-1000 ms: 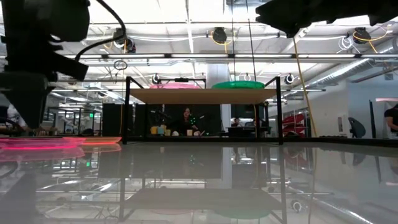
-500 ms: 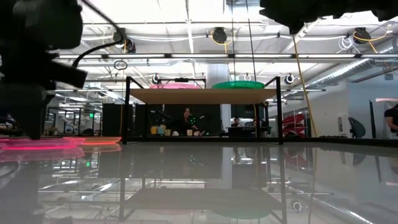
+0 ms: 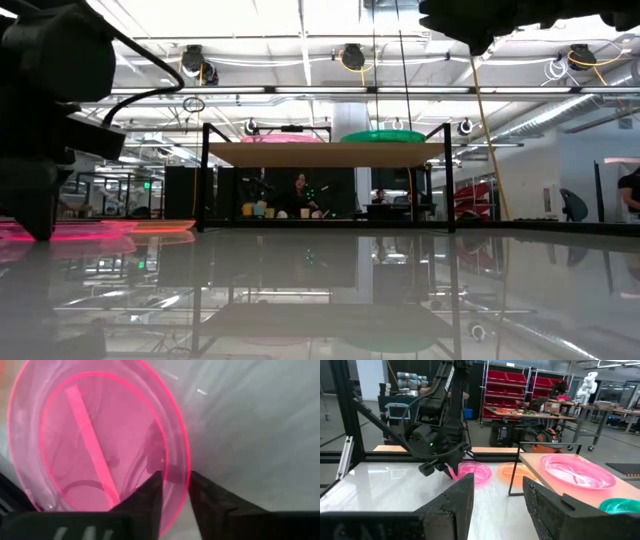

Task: Place and stack plates onto a shelf
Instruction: Stack the pink plate on top of the pink plate on the shelf

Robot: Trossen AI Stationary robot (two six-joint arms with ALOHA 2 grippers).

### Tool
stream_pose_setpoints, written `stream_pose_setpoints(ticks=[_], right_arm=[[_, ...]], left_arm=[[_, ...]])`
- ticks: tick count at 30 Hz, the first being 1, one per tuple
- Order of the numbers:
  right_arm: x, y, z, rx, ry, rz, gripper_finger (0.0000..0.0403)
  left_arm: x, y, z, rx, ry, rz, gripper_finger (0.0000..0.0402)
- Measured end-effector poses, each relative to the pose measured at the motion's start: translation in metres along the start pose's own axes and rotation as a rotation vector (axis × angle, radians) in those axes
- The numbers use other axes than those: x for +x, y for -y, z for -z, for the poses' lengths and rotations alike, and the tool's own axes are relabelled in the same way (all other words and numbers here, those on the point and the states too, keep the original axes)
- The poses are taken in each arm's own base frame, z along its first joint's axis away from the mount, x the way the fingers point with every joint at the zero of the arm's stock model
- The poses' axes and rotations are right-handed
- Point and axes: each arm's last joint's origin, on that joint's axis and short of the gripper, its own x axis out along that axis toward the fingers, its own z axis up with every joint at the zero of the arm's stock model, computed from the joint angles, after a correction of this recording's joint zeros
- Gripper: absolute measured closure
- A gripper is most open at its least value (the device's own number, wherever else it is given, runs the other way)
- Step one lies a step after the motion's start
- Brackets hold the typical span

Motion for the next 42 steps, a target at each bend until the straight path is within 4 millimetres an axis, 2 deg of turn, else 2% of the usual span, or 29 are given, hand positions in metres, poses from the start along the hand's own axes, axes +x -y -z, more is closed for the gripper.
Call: stream_pose_setpoints(ticks=[6, 9, 11, 17, 23, 31, 42], right_arm=[[0.001, -0.001, 0.002, -0.004, -0.009, -0.001, 0.0250], [0.002, -0.001, 0.002, -0.005, -0.010, -0.001, 0.0250], [0.002, -0.001, 0.002, -0.006, -0.014, -0.002, 0.0250], [0.002, -0.001, 0.002, 0.011, -0.014, -0.002, 0.0250], [0.001, -0.002, 0.003, 0.019, -0.016, -0.010, 0.0250], [0.000, -0.005, 0.003, 0.017, -0.015, -0.026, 0.0250], [0.000, -0.005, 0.003, 0.017, -0.015, -0.026, 0.0250]], left_arm=[[-0.001, 0.003, -0.002, 0.018, -0.003, 0.033, 0.0387], [-0.010, 0.009, -0.005, 0.080, 0.002, 0.067, 0.0395], [-0.027, 0.021, -0.013, 0.132, 0.050, 0.156, 0.0397], [-0.082, 0.045, -0.031, 0.339, 0.228, 0.280, 0.0398], [-0.128, 0.054, -0.041, 0.473, 0.421, 0.281, 0.0400], [-0.161, 0.046, -0.051, 0.571, 0.587, 0.105, 0.0400], [-0.181, 0.015, -0.091, 0.615, 0.671, -0.140, 0.0400]])
